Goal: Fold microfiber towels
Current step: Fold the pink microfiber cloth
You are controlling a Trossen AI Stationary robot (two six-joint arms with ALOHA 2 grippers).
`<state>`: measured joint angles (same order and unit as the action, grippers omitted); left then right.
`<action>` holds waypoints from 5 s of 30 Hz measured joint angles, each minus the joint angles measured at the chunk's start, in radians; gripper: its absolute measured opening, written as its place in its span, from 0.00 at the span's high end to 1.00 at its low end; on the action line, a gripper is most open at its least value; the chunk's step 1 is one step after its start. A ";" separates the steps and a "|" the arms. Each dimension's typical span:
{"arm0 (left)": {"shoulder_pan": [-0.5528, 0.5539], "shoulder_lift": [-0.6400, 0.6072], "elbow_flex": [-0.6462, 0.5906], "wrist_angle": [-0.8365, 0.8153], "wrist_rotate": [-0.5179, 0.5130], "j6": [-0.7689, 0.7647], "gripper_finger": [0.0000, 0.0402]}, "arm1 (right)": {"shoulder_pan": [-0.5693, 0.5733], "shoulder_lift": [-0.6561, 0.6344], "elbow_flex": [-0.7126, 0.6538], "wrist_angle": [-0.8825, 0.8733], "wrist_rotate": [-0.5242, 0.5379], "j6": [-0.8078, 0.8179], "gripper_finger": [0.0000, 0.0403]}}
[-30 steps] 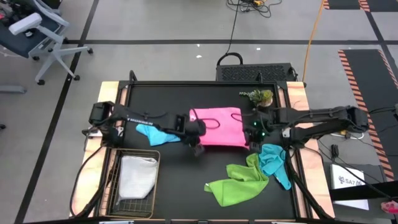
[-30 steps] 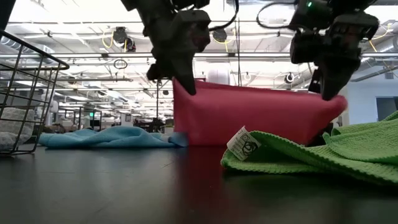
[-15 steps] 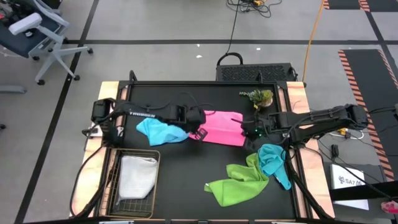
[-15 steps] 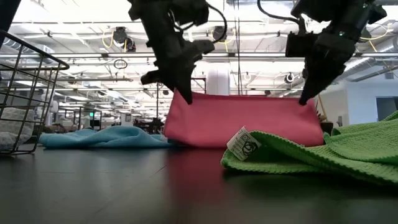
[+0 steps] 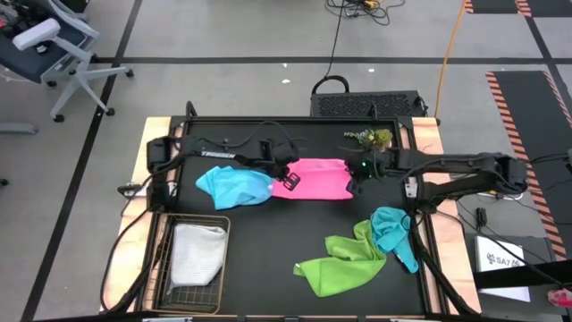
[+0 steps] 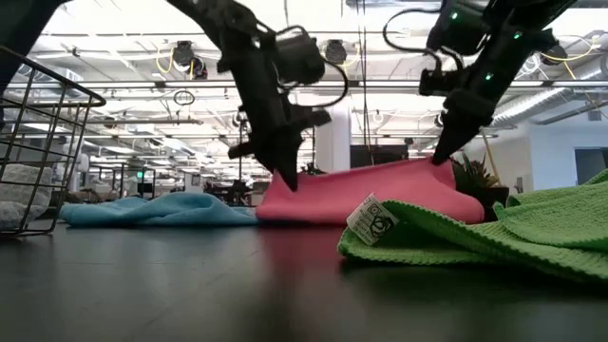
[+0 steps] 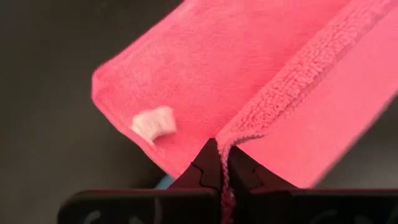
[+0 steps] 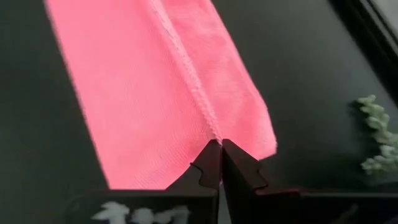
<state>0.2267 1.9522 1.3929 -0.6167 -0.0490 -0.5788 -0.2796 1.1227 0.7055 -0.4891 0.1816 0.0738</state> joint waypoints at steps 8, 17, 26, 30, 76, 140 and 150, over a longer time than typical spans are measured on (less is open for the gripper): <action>0.047 0.023 0.000 0.003 -0.030 0.037 1.00 | -0.079 0.112 0.000 0.071 -0.003 -0.119 1.00; 0.081 0.023 0.000 0.026 -0.038 0.065 0.99 | -0.123 0.191 0.000 0.112 -0.004 -0.168 1.00; 0.097 0.023 -0.001 0.099 -0.053 0.162 0.84 | -0.127 0.196 0.000 0.110 0.070 -0.226 0.98; 0.109 0.023 -0.001 0.095 -0.057 0.164 0.77 | -0.133 0.197 0.000 0.113 0.083 -0.247 0.92; 0.129 0.050 0.000 0.191 -0.052 0.201 0.75 | 0.105 0.036 -0.171 0.174 -0.187 0.407 0.96; -0.122 -0.112 0.000 -0.069 -0.153 0.818 0.75 | 0.163 -0.208 -0.070 0.146 -0.183 0.326 1.00; -0.224 -0.112 -0.002 -0.063 -0.249 0.936 0.75 | 0.164 -0.218 -0.070 0.138 -0.189 0.326 0.92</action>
<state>0.0031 1.8404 1.3907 -0.6795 -0.2983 0.3573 -0.1154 0.9043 0.6353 -0.3511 -0.0071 0.4000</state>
